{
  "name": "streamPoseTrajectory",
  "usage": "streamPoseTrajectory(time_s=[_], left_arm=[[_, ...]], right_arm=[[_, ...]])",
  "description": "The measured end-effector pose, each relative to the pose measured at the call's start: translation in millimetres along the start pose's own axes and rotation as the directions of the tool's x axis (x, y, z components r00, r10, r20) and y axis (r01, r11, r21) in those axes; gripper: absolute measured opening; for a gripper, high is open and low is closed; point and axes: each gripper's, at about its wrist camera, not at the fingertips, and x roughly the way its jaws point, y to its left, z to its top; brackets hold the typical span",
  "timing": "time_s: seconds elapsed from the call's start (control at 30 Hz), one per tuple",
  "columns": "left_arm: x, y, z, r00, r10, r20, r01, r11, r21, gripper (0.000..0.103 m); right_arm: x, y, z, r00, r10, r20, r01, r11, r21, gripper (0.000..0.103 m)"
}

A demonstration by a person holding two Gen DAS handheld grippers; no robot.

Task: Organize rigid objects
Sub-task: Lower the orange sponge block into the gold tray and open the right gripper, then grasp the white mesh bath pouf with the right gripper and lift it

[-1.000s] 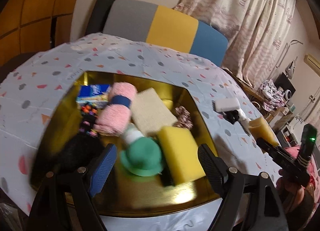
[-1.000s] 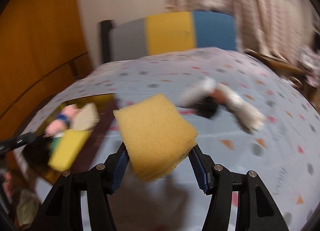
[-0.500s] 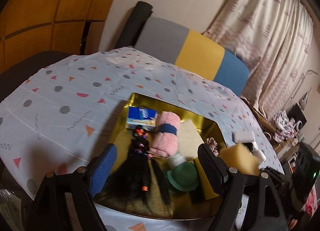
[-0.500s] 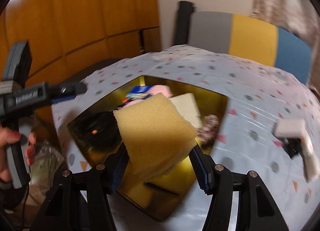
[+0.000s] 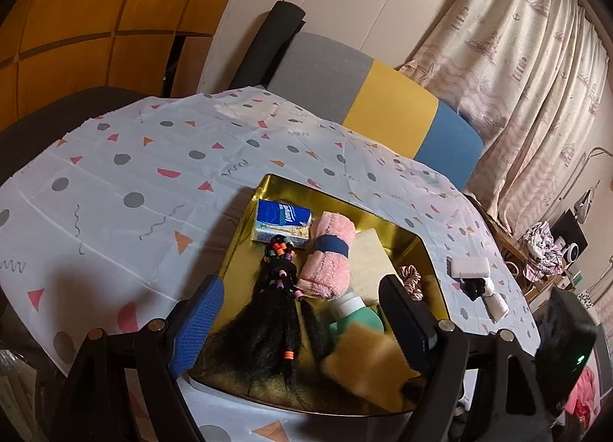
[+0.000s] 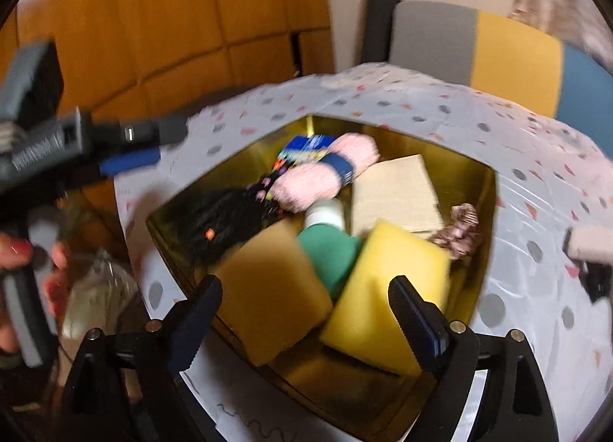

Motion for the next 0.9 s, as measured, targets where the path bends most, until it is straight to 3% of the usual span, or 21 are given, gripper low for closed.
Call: streamPoseTrajectory(time_s=[0.17,0.27,0.4,0.57,0.73,0.9], left_arm=[[1,-5,-3,1.0,-0.003,-0.006,0.003,1.0,0.007,0.084],[2,-10,-5,1.0,-0.006,-0.008,0.006,1.0,0.012,0.084],[2,-17,-8,1.0,-0.01,-0.016,0.01,1.0,0.028,0.084],[3,-28,-12,0.997,-0.064,-0.039,0.066,0.997,0.051,0.084],[13,-52,-21,0.99,-0.113,-0.09,0.121,0.989,0.088,0.084],[26,-88,-36,0.978,-0.134,-0.157,0.159,0.974,0.159,0.084]], right_arm=[[-14,-20,-2,0.999,-0.038,0.039,0.033,0.993,0.11,0.089],[-6,-18,-3,0.996,-0.089,0.009,0.087,0.991,0.098,0.089],[3,-9,-3,0.996,-0.087,-0.009,0.087,0.993,0.078,0.089],[-6,-5,-3,0.996,-0.084,0.038,0.082,0.995,0.064,0.089],[-24,-37,-13,0.992,-0.118,0.047,0.109,0.981,0.161,0.089],[-46,-88,-37,0.977,-0.213,0.017,0.201,0.94,0.274,0.089]])
